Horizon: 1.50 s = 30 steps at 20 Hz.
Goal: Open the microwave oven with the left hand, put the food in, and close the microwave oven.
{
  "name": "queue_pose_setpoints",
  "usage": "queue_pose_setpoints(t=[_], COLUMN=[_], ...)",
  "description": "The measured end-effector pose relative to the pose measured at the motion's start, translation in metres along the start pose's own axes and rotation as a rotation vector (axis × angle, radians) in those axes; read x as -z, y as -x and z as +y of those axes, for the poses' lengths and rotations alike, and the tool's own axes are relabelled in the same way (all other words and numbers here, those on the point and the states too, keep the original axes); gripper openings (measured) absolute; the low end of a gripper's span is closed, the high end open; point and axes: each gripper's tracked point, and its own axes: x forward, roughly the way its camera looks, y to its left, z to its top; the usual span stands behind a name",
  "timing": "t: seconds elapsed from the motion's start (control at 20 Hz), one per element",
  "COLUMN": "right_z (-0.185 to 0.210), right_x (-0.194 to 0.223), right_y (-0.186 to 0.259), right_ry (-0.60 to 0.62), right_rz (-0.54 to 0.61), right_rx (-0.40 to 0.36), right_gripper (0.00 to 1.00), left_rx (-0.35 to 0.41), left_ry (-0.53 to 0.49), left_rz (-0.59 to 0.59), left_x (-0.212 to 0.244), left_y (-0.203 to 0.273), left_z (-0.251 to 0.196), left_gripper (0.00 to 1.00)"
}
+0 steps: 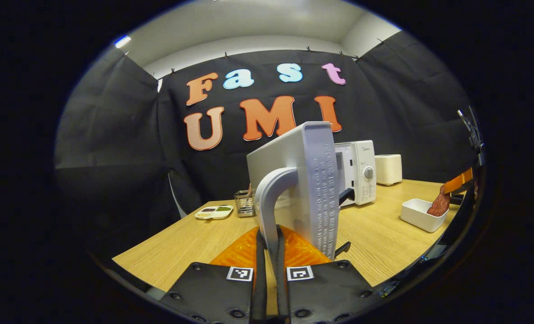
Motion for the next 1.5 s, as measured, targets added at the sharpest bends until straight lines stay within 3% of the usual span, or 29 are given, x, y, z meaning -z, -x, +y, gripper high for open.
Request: queue_pose_setpoints(t=[0.15,0.3,0.35,0.4,0.45,0.5,0.55,0.7,0.8,0.85,0.9,0.95,1.2,1.35,1.5], right_z=[0.003,0.011,0.012,0.013,0.013,0.013,0.014,0.017,0.019,0.019,0.020,0.019,0.037,0.047,0.059], right_x=[0.002,0.009,0.010,0.009,0.008,0.006,0.004,-0.002,-0.004,-0.007,-0.007,-0.006,-0.017,-0.026,-0.036], right_y=[-0.002,-0.003,-0.002,-0.003,-0.005,-0.006,-0.006,-0.010,-0.013,-0.012,-0.014,-0.015,-0.014,-0.014,-0.013], right_ry=[-0.016,-0.032,-0.039,-0.043,-0.044,-0.047,-0.054,-0.082,-0.118,-0.139,-0.154,-0.163,-0.201,-0.135,-0.052], right_rz=[0.007,0.037,0.045,0.044,0.039,0.032,0.023,0.001,-0.006,-0.014,-0.019,-0.022,-0.040,-0.057,-0.079], right_rx=[0.001,-0.023,-0.029,-0.029,-0.028,-0.027,-0.029,-0.044,-0.062,-0.070,-0.073,-0.074,-0.128,-0.127,-0.108], right_gripper=[0.81,0.80,0.74,0.71,0.69,0.67,0.64,0.61,0.52,0.43,0.39,0.30,0.18,0.17,0.17], left_rx=[0.026,0.067,0.065,0.058,0.063,0.067,0.067,0.051,0.033,0.016,-0.007,-0.027,-0.140,-0.137,-0.151], left_ry=[0.030,0.041,0.037,0.042,0.060,0.076,0.079,0.065,0.080,0.078,0.070,0.063,0.040,0.031,-0.028], left_rz=[-0.004,-0.004,0.002,0.007,0.017,0.019,0.017,0.006,0.007,0.000,-0.002,-0.006,-0.001,0.040,0.061], left_x=[0.004,0.006,0.008,0.009,0.011,0.012,0.012,0.014,0.014,0.012,0.008,0.005,0.002,0.016,0.015], left_y=[0.003,0.005,0.005,0.005,0.006,0.008,0.013,0.031,0.040,0.043,0.046,0.049,0.049,0.041,0.025], left_z=[0.026,0.046,0.057,0.069,0.077,0.081,0.087,0.103,0.117,0.125,0.134,0.143,0.186,0.180,0.179], left_gripper=[0.10,0.17,0.19,0.24,0.39,0.37,0.55,0.69,0.69,0.77,0.69,0.77,0.76,0.73,0.77])
